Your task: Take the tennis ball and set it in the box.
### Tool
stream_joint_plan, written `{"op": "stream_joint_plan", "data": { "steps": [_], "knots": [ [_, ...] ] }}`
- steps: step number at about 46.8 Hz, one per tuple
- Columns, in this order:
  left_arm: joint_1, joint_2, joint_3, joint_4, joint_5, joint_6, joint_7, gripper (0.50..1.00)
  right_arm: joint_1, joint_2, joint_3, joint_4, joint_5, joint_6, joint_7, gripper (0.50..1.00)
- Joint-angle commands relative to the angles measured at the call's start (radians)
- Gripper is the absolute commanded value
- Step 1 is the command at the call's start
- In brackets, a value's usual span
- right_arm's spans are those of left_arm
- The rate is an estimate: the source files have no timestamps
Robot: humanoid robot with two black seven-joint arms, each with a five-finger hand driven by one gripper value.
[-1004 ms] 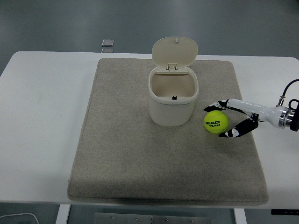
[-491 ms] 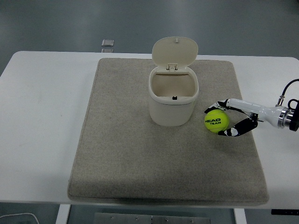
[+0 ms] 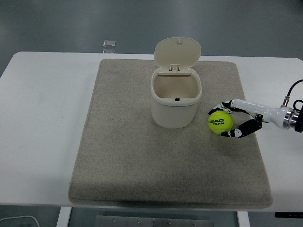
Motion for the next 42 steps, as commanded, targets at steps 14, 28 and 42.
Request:
{"op": "stream_joint_plan", "data": {
  "steps": [14, 28, 42],
  "knots": [
    [0.0, 0.0, 0.0, 0.0, 0.0, 0.0, 0.0, 0.992, 0.054, -0.106, 0.011, 0.019, 0.009, 0.033, 0.093, 0.5],
    [0.0, 0.0, 0.0, 0.0, 0.0, 0.0, 0.0, 0.992, 0.158, -0.186, 0.014, 0.094, 0.016, 0.073, 0.146, 0.5],
    [0.0, 0.0, 0.0, 0.0, 0.0, 0.0, 0.0, 0.992, 0.249, -0.143, 0.015, 0.123, 0.052, 0.128, 0.144, 0.5]
  ]
}}
